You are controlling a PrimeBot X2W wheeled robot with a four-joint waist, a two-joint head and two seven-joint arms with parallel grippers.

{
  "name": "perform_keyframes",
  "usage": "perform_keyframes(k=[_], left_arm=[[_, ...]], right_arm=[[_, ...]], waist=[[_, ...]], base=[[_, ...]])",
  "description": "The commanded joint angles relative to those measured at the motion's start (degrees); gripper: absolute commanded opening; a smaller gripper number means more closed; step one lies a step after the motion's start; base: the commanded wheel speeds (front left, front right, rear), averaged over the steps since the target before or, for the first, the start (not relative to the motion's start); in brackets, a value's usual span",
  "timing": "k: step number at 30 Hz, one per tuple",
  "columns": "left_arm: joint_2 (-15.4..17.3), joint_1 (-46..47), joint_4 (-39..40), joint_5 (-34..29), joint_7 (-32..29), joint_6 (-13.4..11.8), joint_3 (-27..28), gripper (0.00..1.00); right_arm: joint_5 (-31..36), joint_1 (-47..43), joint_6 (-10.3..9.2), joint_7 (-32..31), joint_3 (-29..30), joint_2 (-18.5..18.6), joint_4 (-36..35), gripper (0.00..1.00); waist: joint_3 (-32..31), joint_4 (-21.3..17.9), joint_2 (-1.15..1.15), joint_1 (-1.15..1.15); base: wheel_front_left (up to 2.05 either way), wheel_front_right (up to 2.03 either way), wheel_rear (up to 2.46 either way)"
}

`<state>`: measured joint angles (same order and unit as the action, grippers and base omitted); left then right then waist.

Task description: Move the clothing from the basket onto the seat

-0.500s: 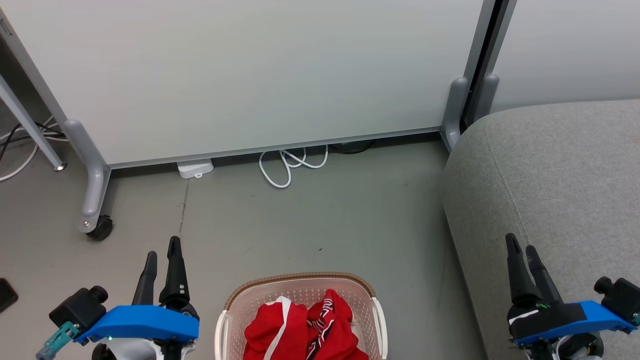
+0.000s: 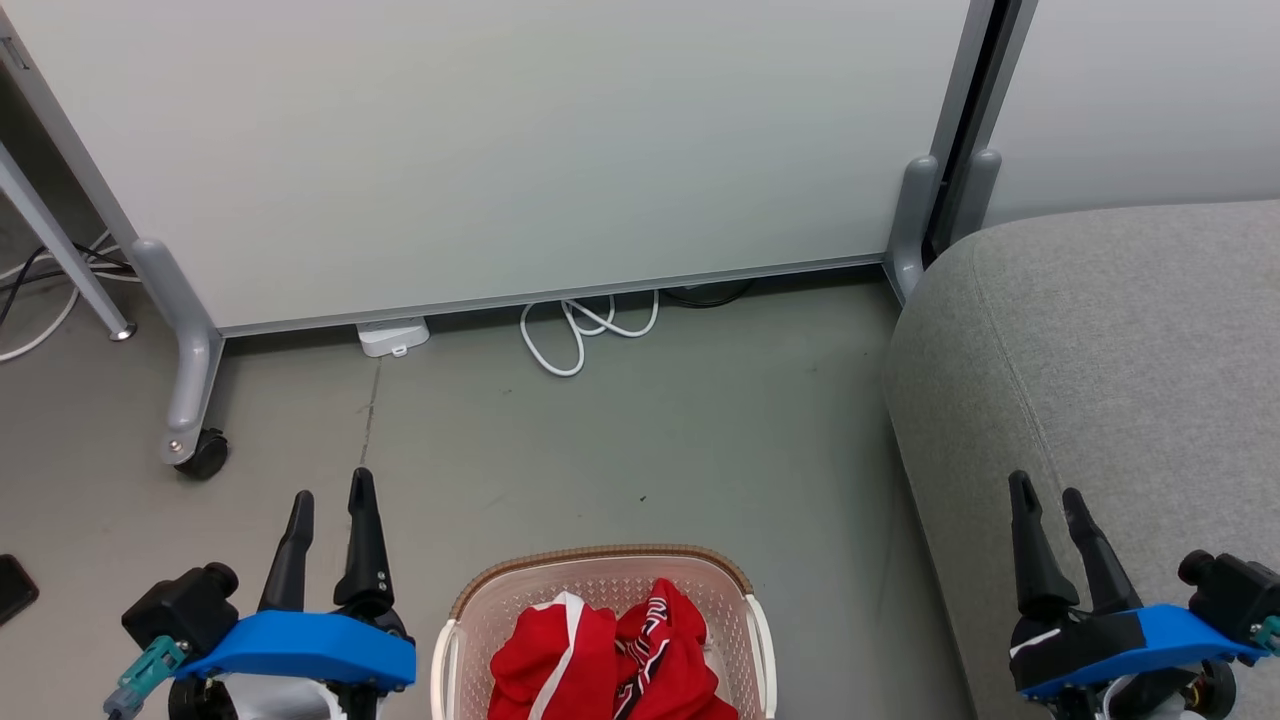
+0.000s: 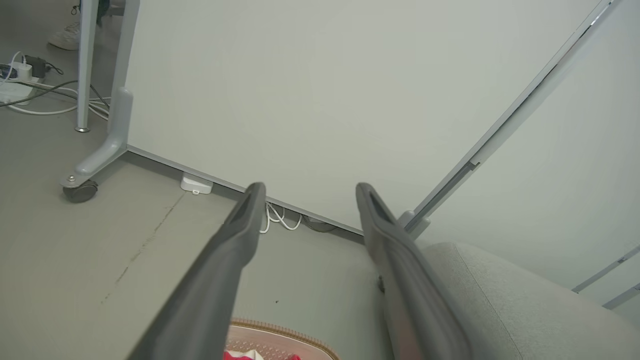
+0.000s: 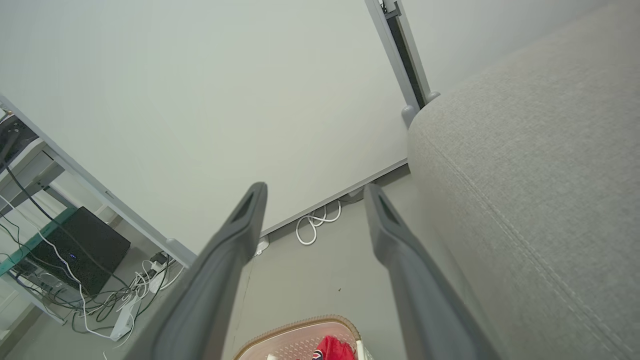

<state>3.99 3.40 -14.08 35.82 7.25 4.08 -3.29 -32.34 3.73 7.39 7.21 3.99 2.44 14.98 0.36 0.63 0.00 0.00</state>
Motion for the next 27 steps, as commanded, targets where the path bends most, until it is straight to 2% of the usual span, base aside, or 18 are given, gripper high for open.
perform_keyframes(k=[1,27], left_arm=[[0.43,0.67,0.73,-1.81,0.64,-0.02,-0.31,1.00],[0.24,0.43,-0.91,-15.80,4.22,0.46,-1.68,1.00]], right_arm=[[1.88,1.03,0.09,0.59,-0.09,0.40,-0.44,1.00],[17.91,0.95,0.12,3.36,-0.72,0.51,0.39,1.00]], waist=[[0.01,0.02,0.00,0.00],[-0.11,0.23,0.00,0.00]], base=[[0.00,0.00,0.00],[0.00,0.00,0.00]])
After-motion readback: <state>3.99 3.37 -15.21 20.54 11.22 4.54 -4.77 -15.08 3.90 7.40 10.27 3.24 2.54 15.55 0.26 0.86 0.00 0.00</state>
